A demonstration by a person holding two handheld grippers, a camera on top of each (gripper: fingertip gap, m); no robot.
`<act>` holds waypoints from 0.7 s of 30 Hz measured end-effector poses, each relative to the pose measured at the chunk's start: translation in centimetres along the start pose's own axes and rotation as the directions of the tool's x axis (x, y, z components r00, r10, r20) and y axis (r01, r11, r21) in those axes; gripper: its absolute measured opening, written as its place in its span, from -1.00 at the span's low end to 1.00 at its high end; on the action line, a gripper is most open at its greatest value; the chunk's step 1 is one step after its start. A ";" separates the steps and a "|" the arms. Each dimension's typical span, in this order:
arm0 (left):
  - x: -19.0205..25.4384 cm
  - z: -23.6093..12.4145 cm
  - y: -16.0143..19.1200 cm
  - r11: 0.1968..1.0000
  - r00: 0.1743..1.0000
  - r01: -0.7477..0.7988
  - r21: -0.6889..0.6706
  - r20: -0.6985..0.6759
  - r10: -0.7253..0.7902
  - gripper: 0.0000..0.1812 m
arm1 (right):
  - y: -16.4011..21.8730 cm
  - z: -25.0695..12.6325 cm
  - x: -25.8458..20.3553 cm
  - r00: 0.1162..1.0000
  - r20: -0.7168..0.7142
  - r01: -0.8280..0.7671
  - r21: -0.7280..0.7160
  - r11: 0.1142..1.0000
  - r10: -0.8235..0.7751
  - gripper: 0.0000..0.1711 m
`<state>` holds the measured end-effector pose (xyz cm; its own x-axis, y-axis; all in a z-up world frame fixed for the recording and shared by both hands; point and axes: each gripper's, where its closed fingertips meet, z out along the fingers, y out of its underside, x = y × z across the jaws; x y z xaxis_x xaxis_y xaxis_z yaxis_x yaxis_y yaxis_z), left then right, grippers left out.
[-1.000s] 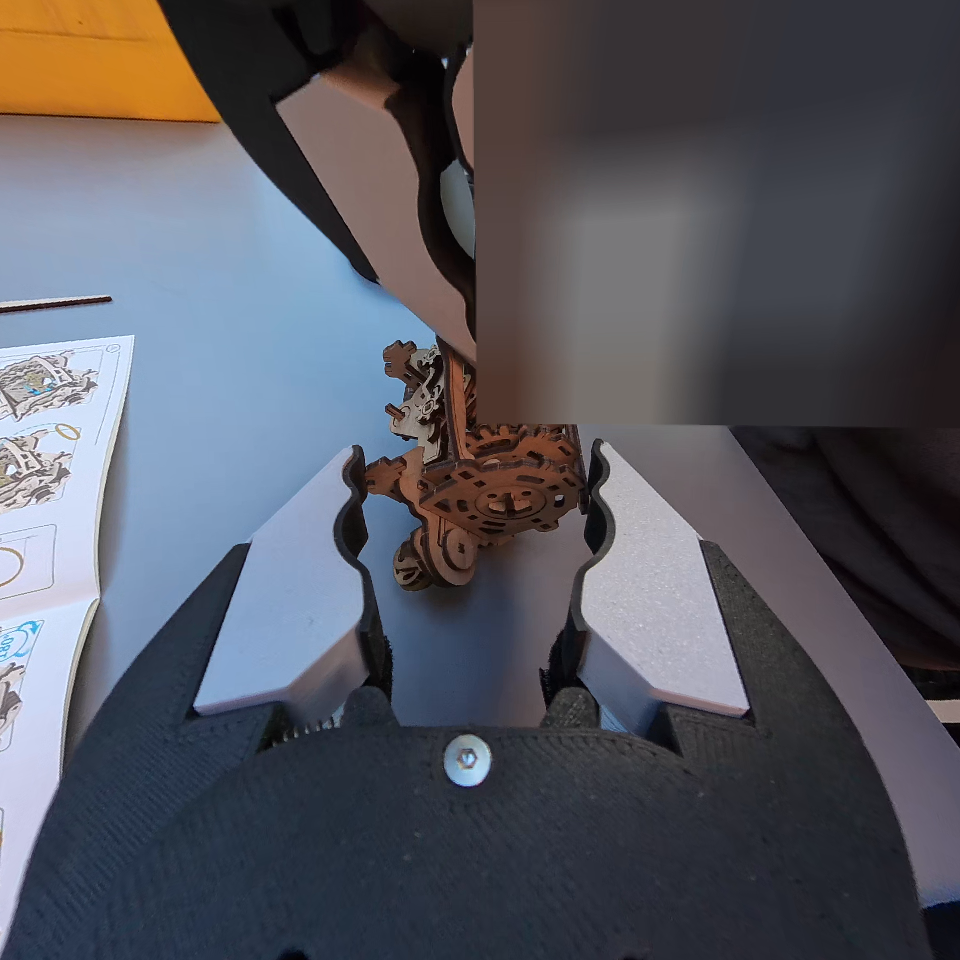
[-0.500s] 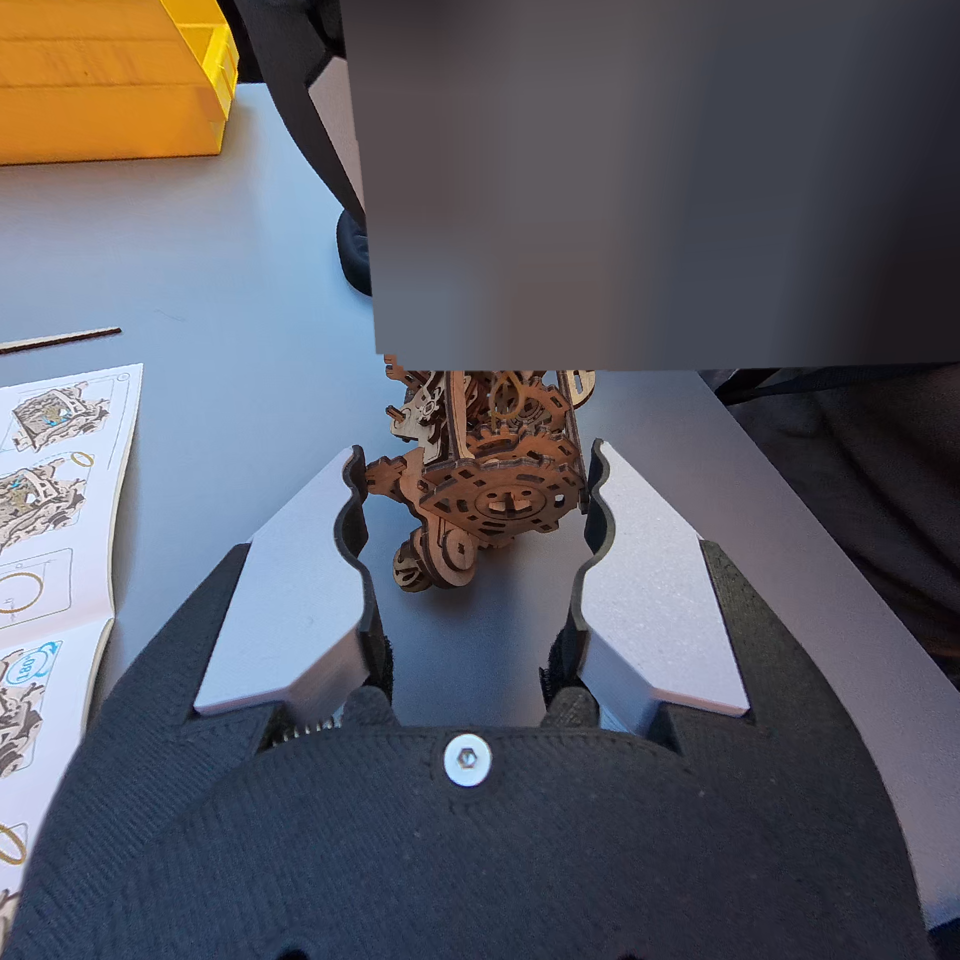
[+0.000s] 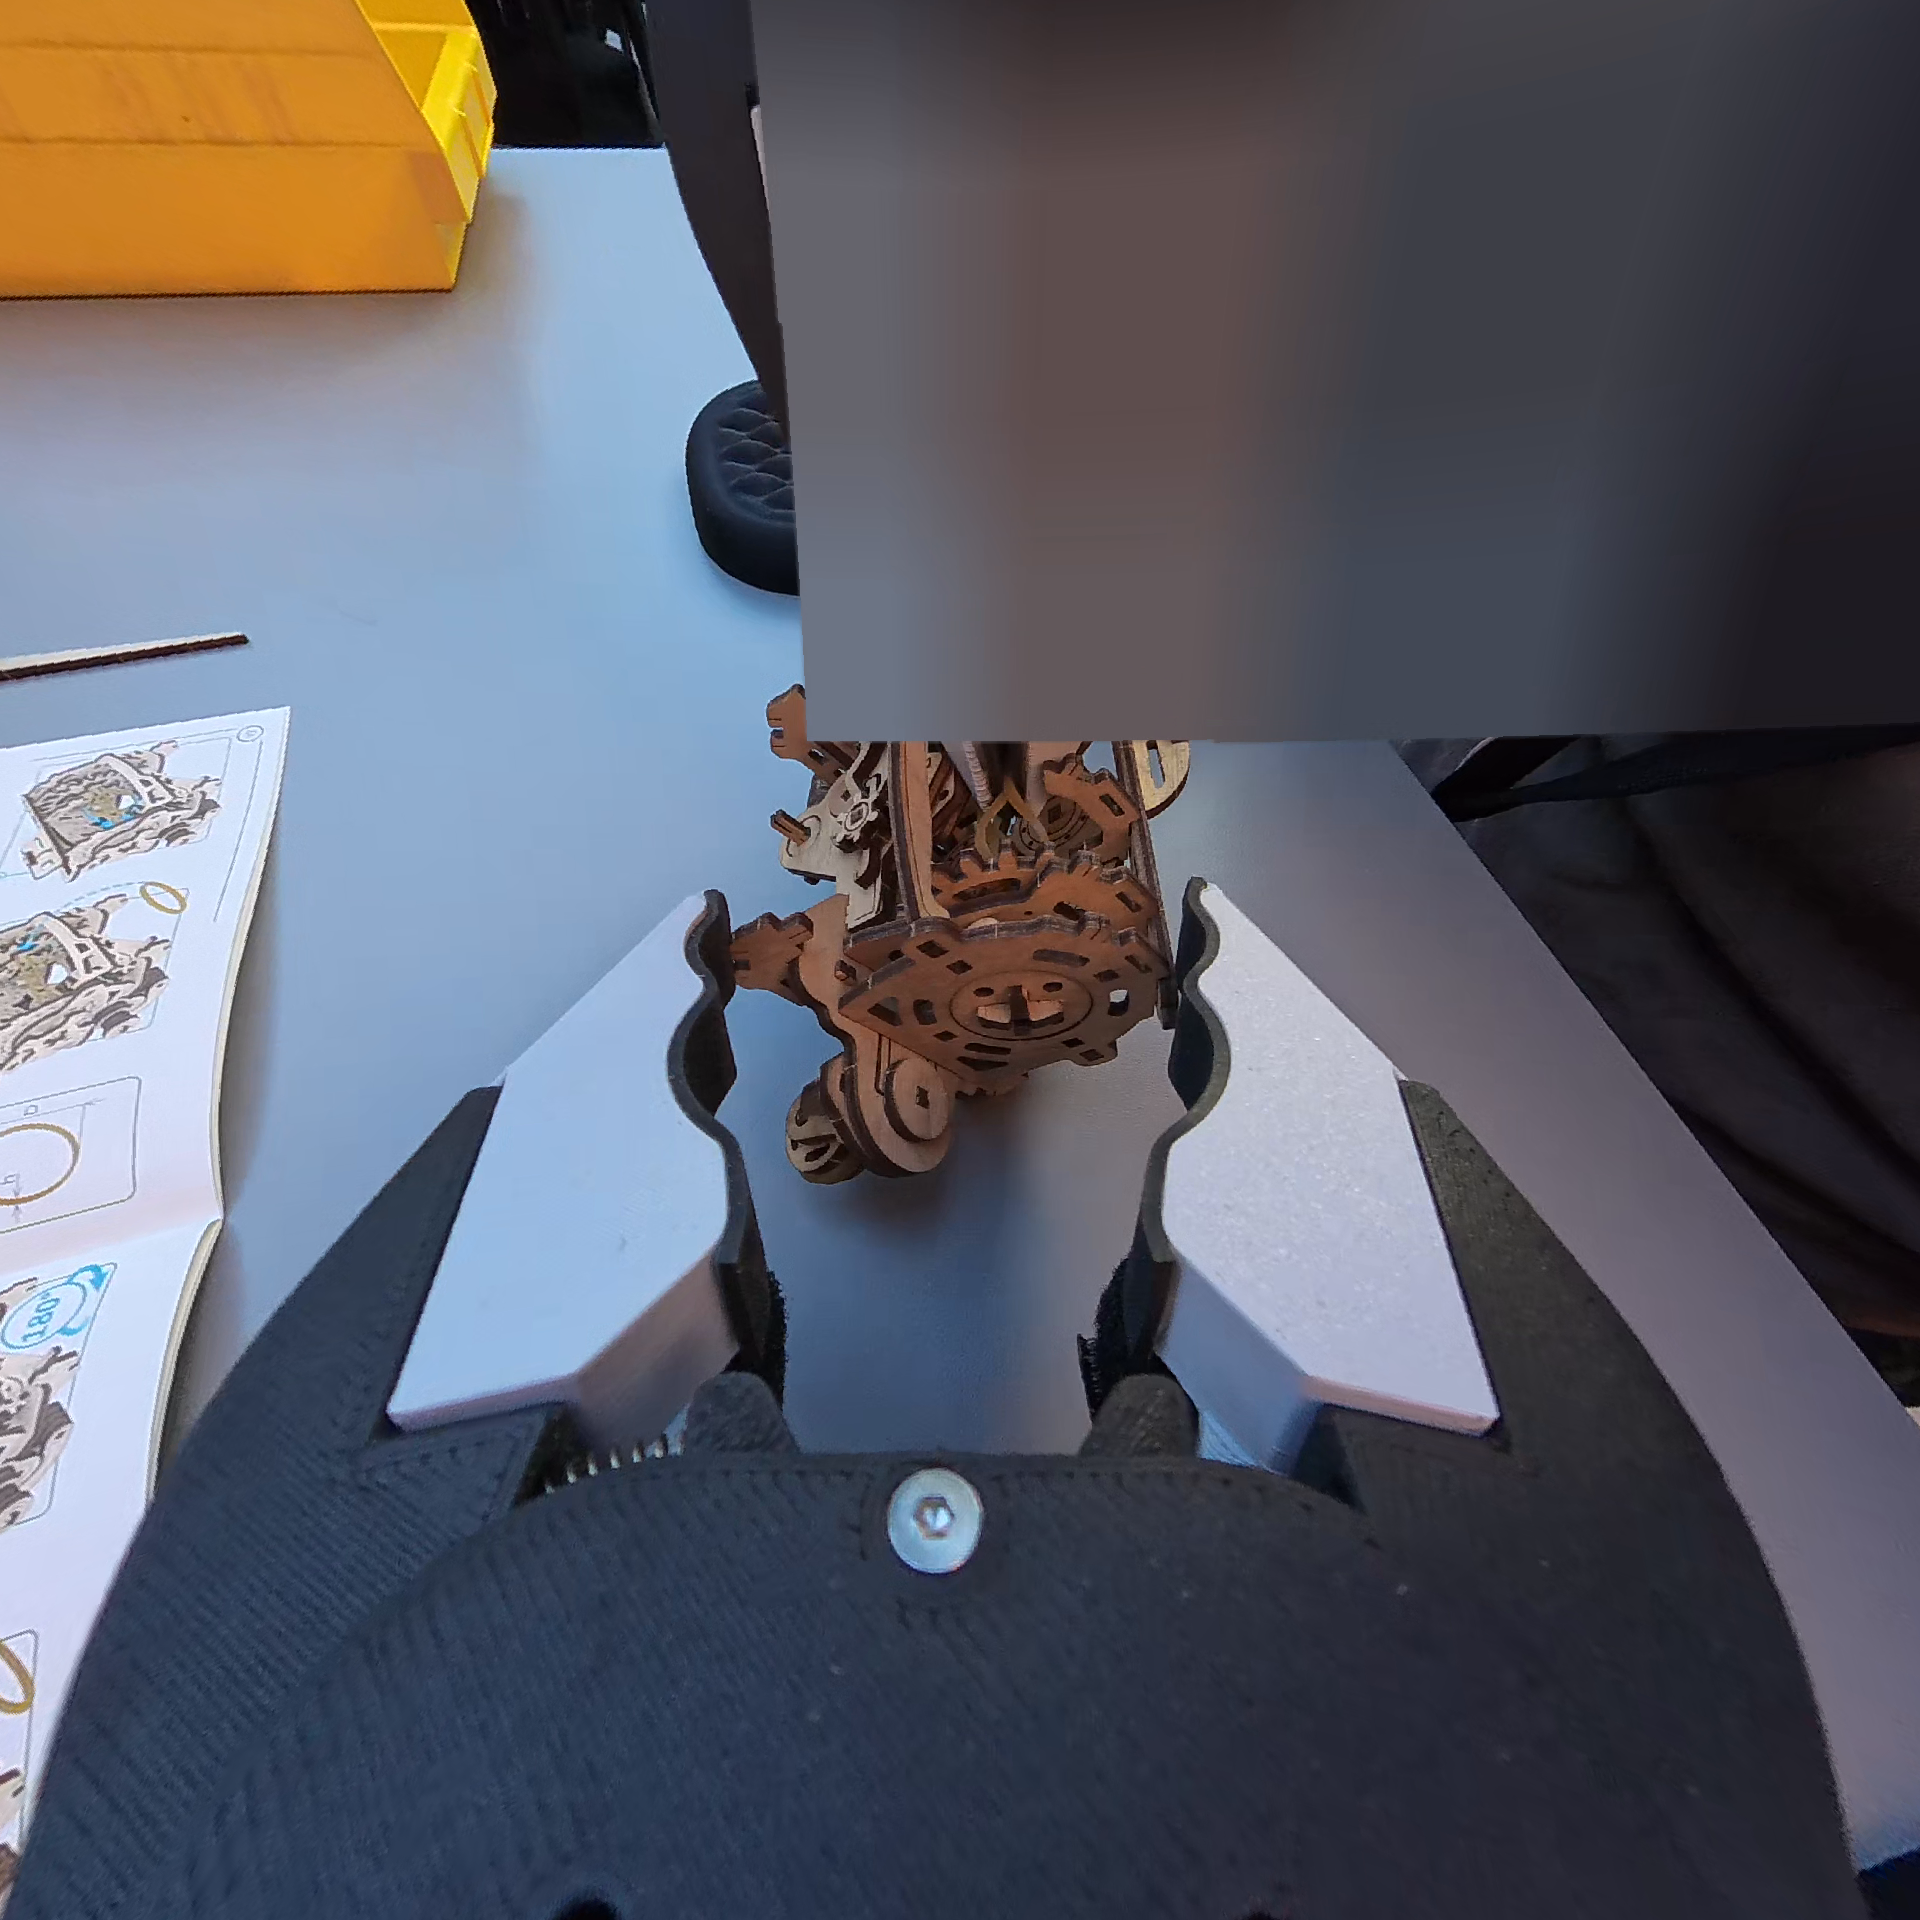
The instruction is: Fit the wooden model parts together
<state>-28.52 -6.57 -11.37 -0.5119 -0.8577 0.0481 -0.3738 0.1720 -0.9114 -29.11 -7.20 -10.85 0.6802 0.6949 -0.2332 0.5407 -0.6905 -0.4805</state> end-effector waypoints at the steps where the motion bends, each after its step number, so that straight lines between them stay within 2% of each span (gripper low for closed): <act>1: 0.0 0.0 0.0 1.000 1.000 -0.003 0.000 0.001 0.003 -0.07 | 0.0 0.0 0.0 1.000 0.003 -0.016 0.006 1.000 0.016 -1.00; 8: 0.0 0.0 0.0 1.000 1.000 -0.008 -0.006 0.008 0.008 -0.07 | -0.1 -0.1 0.2 0.998 -0.029 -0.056 0.025 0.998 0.057 -1.00; 15: -0.2 -0.1 0.0 1.000 1.000 0.017 -0.006 0.013 -0.017 -0.07 | -0.2 -0.2 0.6 0.988 -0.151 0.023 0.004 1.000 -0.022 -1.00; 21: -0.3 0.0 0.1 0.998 0.998 0.055 -0.004 0.006 -0.055 -0.07 | 0.1 -0.3 0.6 0.993 -0.109 -0.054 0.000 0.999 0.054 -1.00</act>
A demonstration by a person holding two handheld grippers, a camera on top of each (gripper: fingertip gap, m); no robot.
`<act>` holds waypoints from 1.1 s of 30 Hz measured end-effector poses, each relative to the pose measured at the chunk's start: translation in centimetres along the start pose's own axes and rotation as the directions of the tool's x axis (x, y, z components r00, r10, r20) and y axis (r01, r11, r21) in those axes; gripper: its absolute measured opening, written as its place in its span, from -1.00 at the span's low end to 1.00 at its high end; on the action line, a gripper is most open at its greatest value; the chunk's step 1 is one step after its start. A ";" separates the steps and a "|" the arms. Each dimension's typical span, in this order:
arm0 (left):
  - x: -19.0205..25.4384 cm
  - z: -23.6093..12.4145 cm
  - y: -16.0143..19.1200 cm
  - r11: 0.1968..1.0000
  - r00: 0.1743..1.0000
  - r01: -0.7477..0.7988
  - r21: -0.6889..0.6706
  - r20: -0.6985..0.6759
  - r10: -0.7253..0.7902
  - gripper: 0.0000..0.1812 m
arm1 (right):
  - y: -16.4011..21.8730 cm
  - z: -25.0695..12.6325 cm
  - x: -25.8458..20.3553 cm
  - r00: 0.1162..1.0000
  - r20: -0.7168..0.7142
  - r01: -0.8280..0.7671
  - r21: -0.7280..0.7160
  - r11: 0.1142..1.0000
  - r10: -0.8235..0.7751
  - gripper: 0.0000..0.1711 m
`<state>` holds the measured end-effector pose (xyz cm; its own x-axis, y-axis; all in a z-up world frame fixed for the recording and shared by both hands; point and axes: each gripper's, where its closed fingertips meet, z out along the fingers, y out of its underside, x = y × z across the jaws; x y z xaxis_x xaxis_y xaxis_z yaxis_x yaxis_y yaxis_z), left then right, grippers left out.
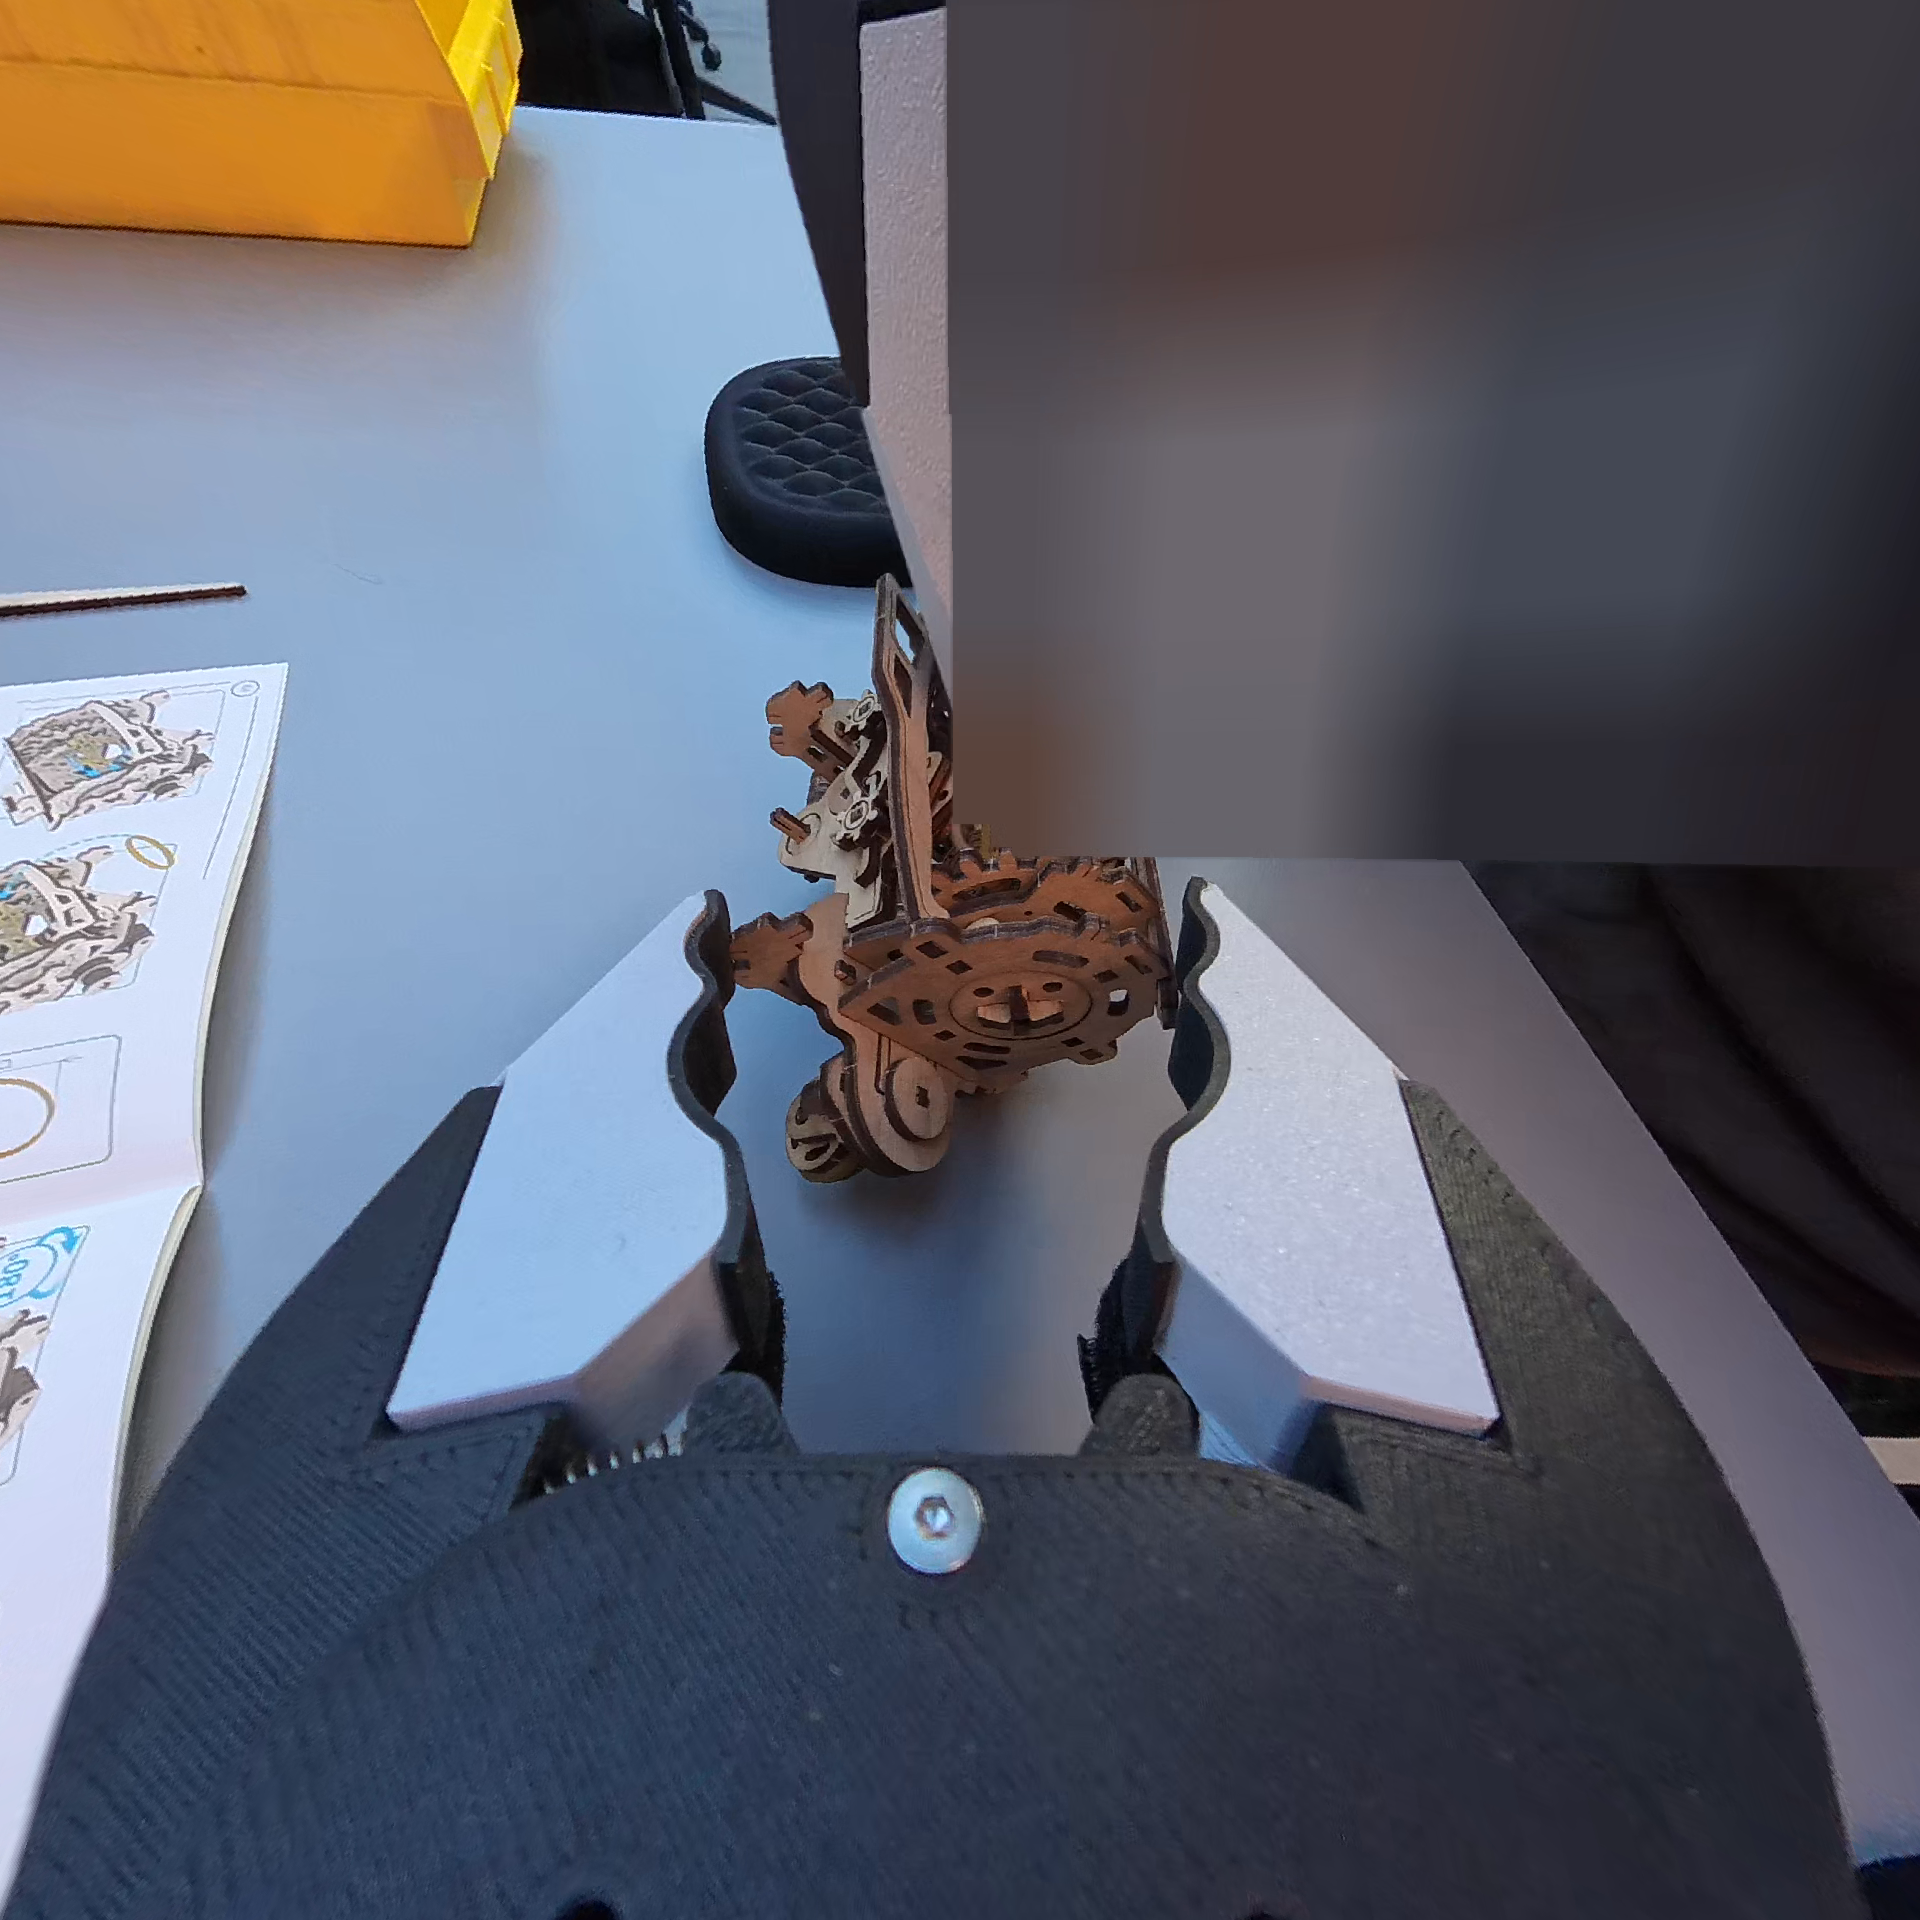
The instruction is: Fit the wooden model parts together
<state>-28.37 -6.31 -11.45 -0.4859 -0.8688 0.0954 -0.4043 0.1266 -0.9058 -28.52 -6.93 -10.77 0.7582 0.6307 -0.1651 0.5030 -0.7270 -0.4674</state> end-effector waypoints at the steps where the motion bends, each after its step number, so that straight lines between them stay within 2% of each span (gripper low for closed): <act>1: 0.0 0.0 0.0 1.000 1.000 0.011 0.001 -0.003 -0.011 -0.07 | 0.0 -0.1 0.0 1.000 -0.004 0.006 -0.004 1.000 -0.006 -1.00; 8: 0.0 0.0 0.0 1.000 1.000 0.008 0.003 -0.005 -0.008 -0.07 | 0.0 -0.5 0.4 0.997 -0.060 0.055 -0.026 0.998 -0.057 -1.00; 13: 0.1 0.0 0.0 1.000 1.000 0.002 0.003 -0.006 -0.002 -0.07 | 0.2 -0.4 0.6 0.985 -0.084 0.146 -0.063 0.987 -0.151 -1.00; 18: 0.2 0.0 0.0 1.000 1.000 0.004 0.002 -0.011 -0.004 -0.07 | -0.2 -0.3 0.3 0.965 -0.065 0.249 -0.065 0.966 -0.253 -1.00; 26: 0.3 0.0 0.0 1.000 1.000 0.001 0.005 -0.020 -0.001 -0.07 | -0.5 -0.2 0.2 0.952 -0.021 0.304 -0.031 0.952 -0.304 -1.00; 33: 0.2 0.0 0.0 1.000 1.000 0.010 0.008 -0.024 -0.010 -0.07 | -0.1 -0.4 0.3 0.920 -0.046 0.385 -0.086 0.919 -0.389 -1.00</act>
<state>-28.52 -6.47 -11.44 -0.5000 -0.8584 0.1142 -0.4032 0.1141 -0.9080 -28.17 -6.77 -10.43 0.5208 0.8508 0.0701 0.7895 -0.4489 -0.4186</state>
